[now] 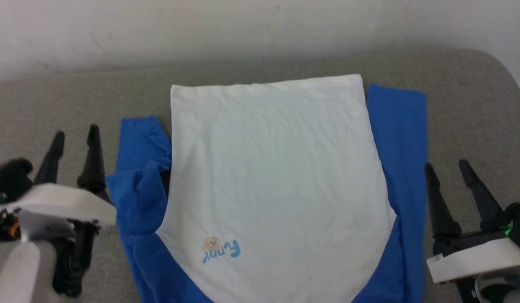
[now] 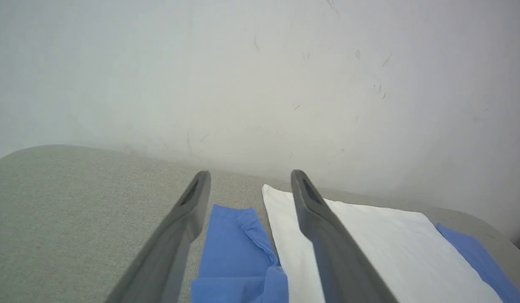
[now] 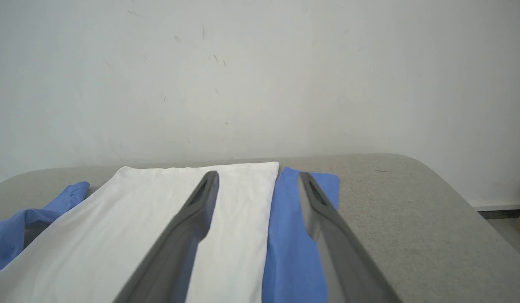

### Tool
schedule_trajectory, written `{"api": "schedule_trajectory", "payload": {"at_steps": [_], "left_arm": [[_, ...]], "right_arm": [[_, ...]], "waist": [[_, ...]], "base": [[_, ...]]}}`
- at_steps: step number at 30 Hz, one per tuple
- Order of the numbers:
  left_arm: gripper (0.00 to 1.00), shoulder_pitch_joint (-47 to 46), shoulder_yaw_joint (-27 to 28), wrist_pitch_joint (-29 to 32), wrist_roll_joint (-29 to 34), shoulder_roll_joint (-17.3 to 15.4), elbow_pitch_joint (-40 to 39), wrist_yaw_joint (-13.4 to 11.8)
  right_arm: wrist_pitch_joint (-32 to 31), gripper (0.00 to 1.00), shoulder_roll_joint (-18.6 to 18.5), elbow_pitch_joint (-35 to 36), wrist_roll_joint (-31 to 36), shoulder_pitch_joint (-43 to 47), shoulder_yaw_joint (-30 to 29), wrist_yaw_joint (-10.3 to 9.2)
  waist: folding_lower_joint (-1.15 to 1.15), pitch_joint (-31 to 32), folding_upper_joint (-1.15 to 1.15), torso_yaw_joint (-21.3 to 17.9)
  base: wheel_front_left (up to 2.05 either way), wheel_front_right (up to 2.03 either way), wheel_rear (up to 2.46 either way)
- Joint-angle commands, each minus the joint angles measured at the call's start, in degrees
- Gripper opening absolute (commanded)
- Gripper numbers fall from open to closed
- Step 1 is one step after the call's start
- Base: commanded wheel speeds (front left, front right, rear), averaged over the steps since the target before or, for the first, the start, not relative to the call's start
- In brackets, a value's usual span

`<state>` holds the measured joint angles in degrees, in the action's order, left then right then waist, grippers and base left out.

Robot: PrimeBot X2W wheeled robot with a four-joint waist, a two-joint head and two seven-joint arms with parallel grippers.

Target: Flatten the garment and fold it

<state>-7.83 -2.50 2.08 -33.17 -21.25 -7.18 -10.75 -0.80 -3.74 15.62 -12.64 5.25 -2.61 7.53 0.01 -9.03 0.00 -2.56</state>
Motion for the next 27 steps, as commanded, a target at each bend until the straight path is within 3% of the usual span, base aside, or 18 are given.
{"api": "schedule_trajectory", "payload": {"at_steps": [1, 7, 14, 25, 26, 27], "left_arm": [[1.00, -3.41, 0.60, 0.35, -0.32, -0.74, 1.50, 0.63], [1.00, -19.39, -0.16, 6.70, -2.84, -4.77, 13.00, 4.99], [1.00, -31.36, -3.44, 21.45, -5.34, -9.10, 28.07, 8.22], [1.00, -34.58, -7.52, 43.04, -7.66, -13.94, 41.27, 9.03], [0.78, -34.28, -7.86, 44.62, -7.91, -14.13, 41.52, 9.11], [0.38, -34.03, -7.92, 45.74, -8.30, -14.20, 41.60, 9.12]], "right_arm": [[0.21, 1.00, 0.16, 0.41, 0.14, -1.86, -0.01, -0.04], [0.85, 1.00, 0.30, -0.31, -0.31, -6.99, 0.71, -0.04], [1.92, 1.00, 0.47, -2.91, -1.52, -9.92, 2.90, -0.04], [3.53, 1.00, 0.63, -5.87, -2.85, -11.23, 4.08, -0.04], [3.59, 1.00, 0.63, -5.99, -2.88, -11.24, 4.01, -0.04], [3.64, 1.00, 0.64, -6.09, -2.92, -11.27, 3.95, -0.04]], "waist": [[-0.01, -5.09, 0.00, -1.75], [-0.01, -11.15, 0.00, -3.60], [-0.01, -15.49, 0.00, -6.60], [-0.01, -17.66, 0.00, -9.90], [-0.01, -17.62, 0.00, -10.00], [-0.01, -17.65, 0.00, -10.10]], "base": [[0.00, 0.00, 0.00], [0.00, 0.00, 0.00], [0.00, 0.00, 0.00], [0.00, 0.00, 0.00], [0.00, 0.00, 0.00], [0.00, 0.00, 0.00]]}}
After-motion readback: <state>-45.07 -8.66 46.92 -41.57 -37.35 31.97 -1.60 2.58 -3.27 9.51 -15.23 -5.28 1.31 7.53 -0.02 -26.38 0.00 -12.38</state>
